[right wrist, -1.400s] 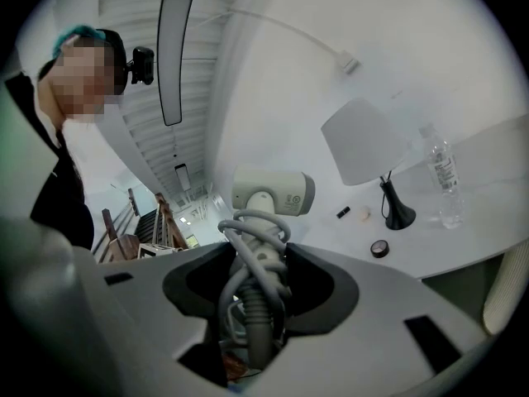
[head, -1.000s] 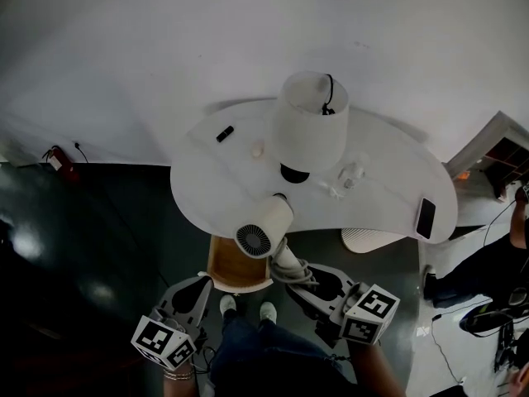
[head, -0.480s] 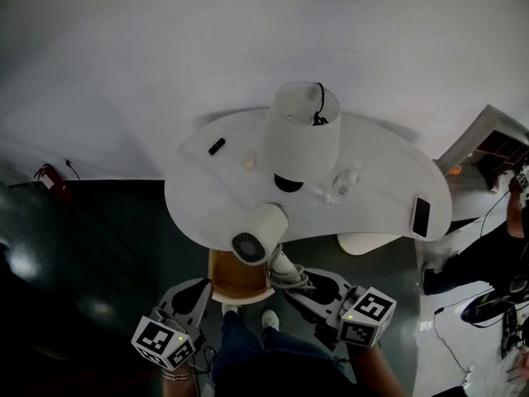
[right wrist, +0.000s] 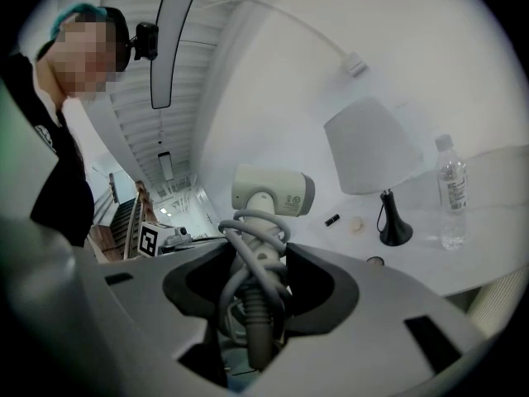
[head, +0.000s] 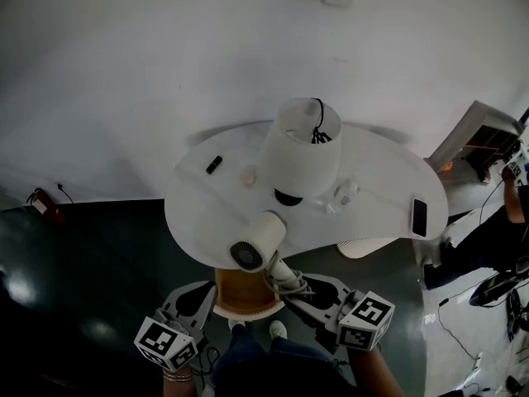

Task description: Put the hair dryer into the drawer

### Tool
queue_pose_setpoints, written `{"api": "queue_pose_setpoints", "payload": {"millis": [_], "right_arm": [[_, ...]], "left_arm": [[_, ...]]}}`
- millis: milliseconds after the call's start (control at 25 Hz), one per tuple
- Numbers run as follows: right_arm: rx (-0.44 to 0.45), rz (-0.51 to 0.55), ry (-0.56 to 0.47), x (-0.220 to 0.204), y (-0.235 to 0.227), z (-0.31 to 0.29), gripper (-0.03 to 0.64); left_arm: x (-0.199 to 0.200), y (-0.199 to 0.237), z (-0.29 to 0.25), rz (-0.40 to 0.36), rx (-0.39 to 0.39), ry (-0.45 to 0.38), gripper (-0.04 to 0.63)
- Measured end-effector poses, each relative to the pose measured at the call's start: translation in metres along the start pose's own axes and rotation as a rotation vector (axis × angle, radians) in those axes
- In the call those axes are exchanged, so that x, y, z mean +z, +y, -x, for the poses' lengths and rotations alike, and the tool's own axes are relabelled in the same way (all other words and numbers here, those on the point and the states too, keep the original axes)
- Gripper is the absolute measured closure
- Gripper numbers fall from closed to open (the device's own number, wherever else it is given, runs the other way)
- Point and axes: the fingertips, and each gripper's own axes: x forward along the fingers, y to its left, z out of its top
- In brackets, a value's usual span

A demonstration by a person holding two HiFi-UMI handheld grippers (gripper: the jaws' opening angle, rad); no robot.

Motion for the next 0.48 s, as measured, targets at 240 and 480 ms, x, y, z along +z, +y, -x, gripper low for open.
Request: {"api": "queue_pose_setpoints", "payload": {"millis": [240, 480], "right_arm": [[-0.039, 0.003, -0.011, 0.000, 0.008, -0.025, 0.414], [-0.072, -0.019, -0.033, 0.000, 0.019, -0.052, 0.413]], "left_arm": [[0.001, 0.021, 0.002, -0.012, -0.065, 0.021, 0.580], [-0.002, 0.041, 0.008, -0.027, -0.127, 0.048, 0.580]]}}
